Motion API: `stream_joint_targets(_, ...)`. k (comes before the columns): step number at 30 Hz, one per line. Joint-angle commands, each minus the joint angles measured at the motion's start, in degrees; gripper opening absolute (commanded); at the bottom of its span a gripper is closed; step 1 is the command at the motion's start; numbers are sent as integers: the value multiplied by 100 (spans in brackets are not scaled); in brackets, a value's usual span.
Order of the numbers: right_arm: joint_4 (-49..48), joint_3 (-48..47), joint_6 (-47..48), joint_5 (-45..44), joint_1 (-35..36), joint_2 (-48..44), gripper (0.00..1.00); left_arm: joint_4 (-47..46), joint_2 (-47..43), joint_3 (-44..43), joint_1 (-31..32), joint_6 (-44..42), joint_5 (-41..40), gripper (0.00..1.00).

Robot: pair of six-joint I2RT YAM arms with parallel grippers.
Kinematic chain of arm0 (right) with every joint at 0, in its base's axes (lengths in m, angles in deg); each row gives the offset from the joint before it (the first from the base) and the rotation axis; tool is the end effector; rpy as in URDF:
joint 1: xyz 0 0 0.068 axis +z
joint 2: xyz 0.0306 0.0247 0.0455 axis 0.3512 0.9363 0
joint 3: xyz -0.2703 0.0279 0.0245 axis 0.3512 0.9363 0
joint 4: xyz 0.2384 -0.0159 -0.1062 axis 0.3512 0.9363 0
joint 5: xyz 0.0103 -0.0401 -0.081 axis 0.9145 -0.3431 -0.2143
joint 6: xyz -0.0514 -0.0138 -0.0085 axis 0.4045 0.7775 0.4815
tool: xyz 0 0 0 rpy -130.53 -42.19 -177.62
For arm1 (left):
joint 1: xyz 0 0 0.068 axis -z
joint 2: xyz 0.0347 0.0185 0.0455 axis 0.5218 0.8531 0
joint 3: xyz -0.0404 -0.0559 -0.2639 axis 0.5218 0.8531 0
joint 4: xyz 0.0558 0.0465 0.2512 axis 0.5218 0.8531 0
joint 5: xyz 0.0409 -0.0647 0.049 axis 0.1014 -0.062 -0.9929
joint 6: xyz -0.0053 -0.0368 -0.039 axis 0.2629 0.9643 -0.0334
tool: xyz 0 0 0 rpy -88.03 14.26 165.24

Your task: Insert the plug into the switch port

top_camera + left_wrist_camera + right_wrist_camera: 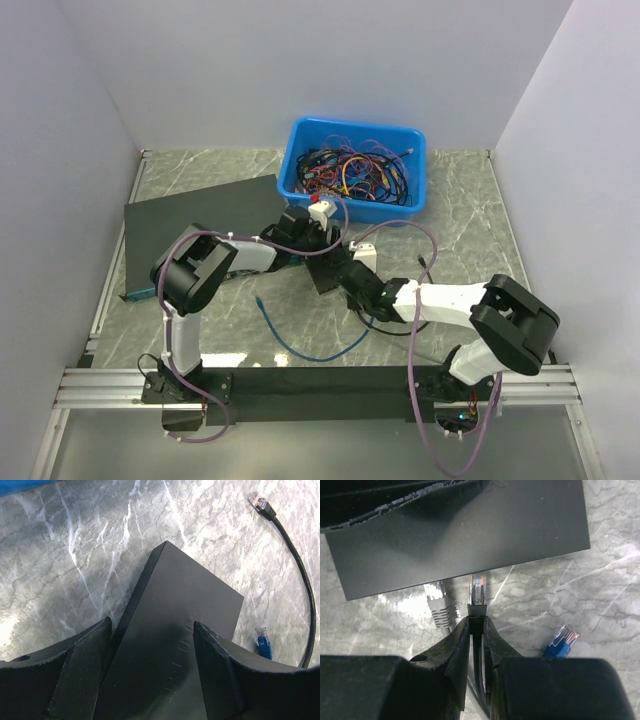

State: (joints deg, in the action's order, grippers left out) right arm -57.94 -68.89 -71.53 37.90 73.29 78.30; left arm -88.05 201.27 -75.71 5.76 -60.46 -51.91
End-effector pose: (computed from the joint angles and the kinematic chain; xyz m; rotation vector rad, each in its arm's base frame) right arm 0.1696 0.2004 0.1474 -0.2029 2.4140 0.2043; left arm 0.3133 -0.2545 0.1378 0.5379 2.1665 -0.9939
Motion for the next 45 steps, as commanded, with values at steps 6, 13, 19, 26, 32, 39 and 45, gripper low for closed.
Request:
stream_joint_targets(6,309,-362,-38,-424,27,65,0,900,341,-758,41,-204,142,72)
stream_joint_targets(13,187,-512,103,-345,36,127,0,1032,579,-988,67,-293,248,72)
stream_joint_targets(19,63,-591,217,-204,27,197,0,892,605,-838,93,-231,300,71)
stream_joint_targets(26,2,-618,217,-195,27,258,0,918,597,-821,93,-284,327,71)
stream_joint_targets(32,-217,-591,358,-134,36,346,0,909,614,-794,102,-328,503,71)
stream_joint_targets(39,-569,-512,726,-37,36,83,0,962,649,-751,137,-328,546,70)
stream_joint_targets(45,-877,-398,1008,59,27,-102,0,865,667,-627,155,-337,704,70)
